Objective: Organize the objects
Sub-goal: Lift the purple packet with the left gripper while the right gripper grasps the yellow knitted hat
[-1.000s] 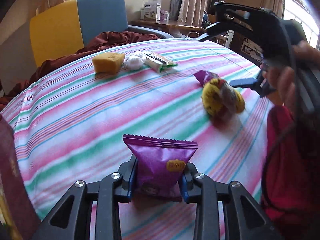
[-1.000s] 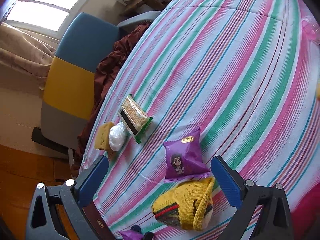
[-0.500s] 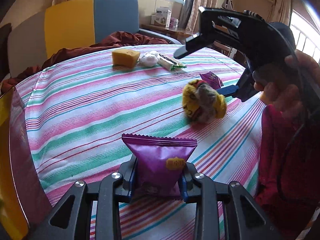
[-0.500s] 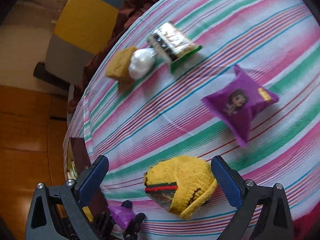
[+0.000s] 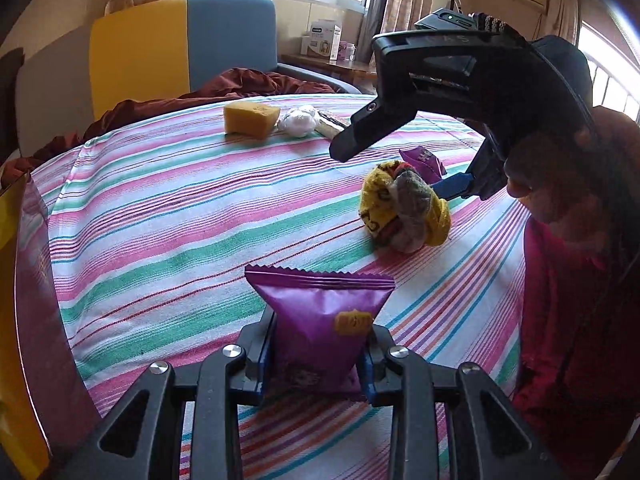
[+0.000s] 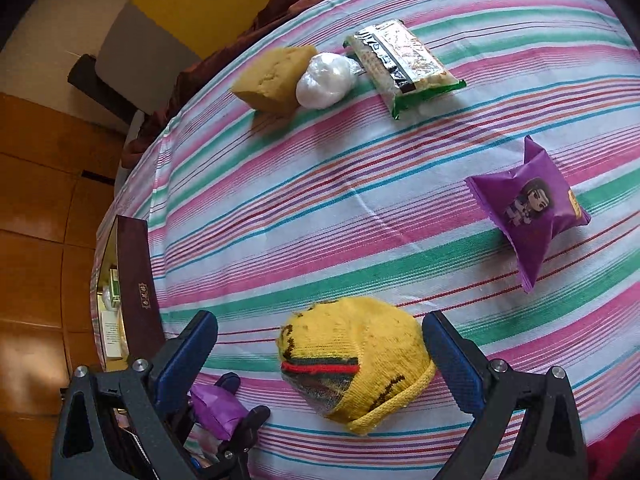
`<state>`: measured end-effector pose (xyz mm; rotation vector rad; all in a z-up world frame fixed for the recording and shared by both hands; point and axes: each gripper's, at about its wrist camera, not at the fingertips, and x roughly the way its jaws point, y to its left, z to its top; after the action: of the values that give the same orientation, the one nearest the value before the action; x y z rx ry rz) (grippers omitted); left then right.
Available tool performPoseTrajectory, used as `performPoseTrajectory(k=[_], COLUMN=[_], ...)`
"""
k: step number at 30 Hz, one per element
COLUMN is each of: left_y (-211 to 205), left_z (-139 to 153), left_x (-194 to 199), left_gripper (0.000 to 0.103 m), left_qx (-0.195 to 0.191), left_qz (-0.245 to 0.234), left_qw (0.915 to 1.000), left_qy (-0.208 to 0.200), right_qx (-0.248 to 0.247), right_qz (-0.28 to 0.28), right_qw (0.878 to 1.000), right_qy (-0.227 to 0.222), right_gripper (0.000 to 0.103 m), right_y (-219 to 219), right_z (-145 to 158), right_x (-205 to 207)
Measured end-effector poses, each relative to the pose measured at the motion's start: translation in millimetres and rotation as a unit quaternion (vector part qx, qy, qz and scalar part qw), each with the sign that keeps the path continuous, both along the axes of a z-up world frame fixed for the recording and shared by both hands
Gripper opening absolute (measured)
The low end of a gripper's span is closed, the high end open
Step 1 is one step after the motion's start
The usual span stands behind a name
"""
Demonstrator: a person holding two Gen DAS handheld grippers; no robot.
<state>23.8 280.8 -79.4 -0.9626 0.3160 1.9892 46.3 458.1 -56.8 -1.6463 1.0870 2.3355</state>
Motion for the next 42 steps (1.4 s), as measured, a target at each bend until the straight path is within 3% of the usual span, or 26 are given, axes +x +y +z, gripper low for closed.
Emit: performPoseTrajectory(k=[12,14,16,23,27,30,36,38,40,42], left_y=[-1,-1,0,0,0,0,-1,0,0,-1], left_z=[-1,-1,-1,-2,-2,-3,-3,-4,-4,-4], left_x=[-2,-2,-3,-5,-5,-6,-8,-8,-9,-8], left_gripper=[0.034,0.034,0.034,0.034,0.034,0.034,0.034,0.034,0.034,0.034], left_qx=[0.007,0.008,0.008,0.011,0.011,0.013,0.019,0.021,0.022,0.023], left_qz=[0.002,0.003,0.003,0.004,0.004,0.004,0.004,0.004,0.004,0.004], left_qw=[1.0,0.9999,0.9999,0.9998,0.9998,0.9998,0.9996,0.9995,0.9995,0.9995], left_qy=[-0.006,-0.007,-0.008,-0.014,-0.014,-0.015,-0.022,-0.022,-0.023,-0.021], right_qx=[0.032,0.049,0.068,0.071,0.061,0.05,0.1,0.118,0.138,0.142], right_qz=[0.026,0.033,0.04,0.031,0.005,0.014,0.066,0.069,0.067,0.063], right_qw=[0.999,0.998,0.996,0.997,0.998,0.999,0.992,0.989,0.986,0.987], right_qy=[-0.017,-0.021,-0.032,-0.026,-0.002,-0.007,-0.045,-0.053,-0.058,-0.05], right_gripper=[0.102,0.096,0.082,0.081,0.082,0.099,0.099,0.091,0.067,0.052], right_y=[-8,-11,-13,-4,5,2,-25,-27,-26,-25], right_z=[-1,0,-1,2,9,7,-1,-2,-1,1], right_x=[-5,-9,-9,-4,-2,-3,-7,-7,-7,-7])
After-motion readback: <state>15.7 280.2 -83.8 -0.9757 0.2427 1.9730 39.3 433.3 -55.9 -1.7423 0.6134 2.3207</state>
